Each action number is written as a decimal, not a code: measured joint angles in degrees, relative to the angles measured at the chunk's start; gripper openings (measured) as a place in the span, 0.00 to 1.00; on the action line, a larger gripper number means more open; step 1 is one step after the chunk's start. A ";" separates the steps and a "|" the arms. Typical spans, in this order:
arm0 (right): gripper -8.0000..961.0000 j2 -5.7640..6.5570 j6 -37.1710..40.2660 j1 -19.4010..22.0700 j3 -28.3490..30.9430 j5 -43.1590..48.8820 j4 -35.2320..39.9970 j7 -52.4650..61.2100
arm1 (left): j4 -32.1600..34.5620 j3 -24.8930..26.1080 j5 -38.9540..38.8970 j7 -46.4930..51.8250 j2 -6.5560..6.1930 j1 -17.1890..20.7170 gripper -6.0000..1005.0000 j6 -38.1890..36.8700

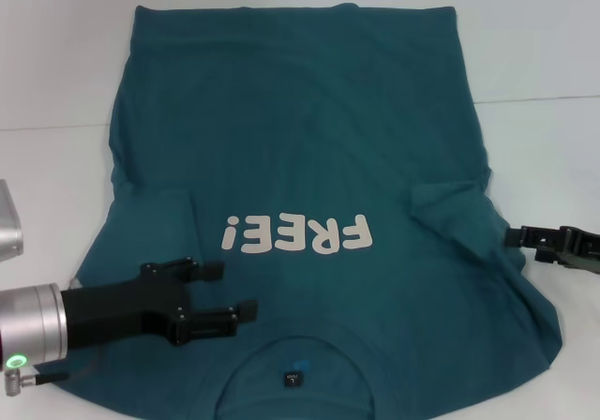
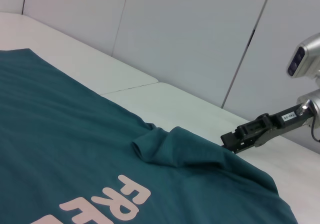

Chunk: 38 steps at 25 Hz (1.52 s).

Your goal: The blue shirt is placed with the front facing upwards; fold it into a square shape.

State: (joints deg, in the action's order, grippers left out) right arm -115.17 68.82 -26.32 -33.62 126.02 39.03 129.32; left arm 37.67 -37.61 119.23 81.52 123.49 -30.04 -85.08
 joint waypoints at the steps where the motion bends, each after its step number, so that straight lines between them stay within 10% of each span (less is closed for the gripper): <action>1: 0.82 -0.07 -0.46 -0.11 0.17 -0.05 -0.40 -0.12 | 0.05 0.00 0.01 -0.02 0.00 -0.02 0.87 0.00; 34: 0.75 -0.89 -3.08 -0.63 3.62 -6.99 -6.42 -4.19 | 0.12 -0.10 0.20 -0.07 -0.18 0.13 0.87 -0.58; 38: 0.54 -1.02 -3.15 -0.82 3.70 -7.08 -6.84 -5.49 | 0.17 -0.10 0.20 -0.06 -0.18 0.17 0.87 -0.57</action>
State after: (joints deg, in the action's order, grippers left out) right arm -116.20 65.67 -27.14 -29.92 118.94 32.19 123.84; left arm 37.84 -37.71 119.43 81.47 123.31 -29.87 -85.65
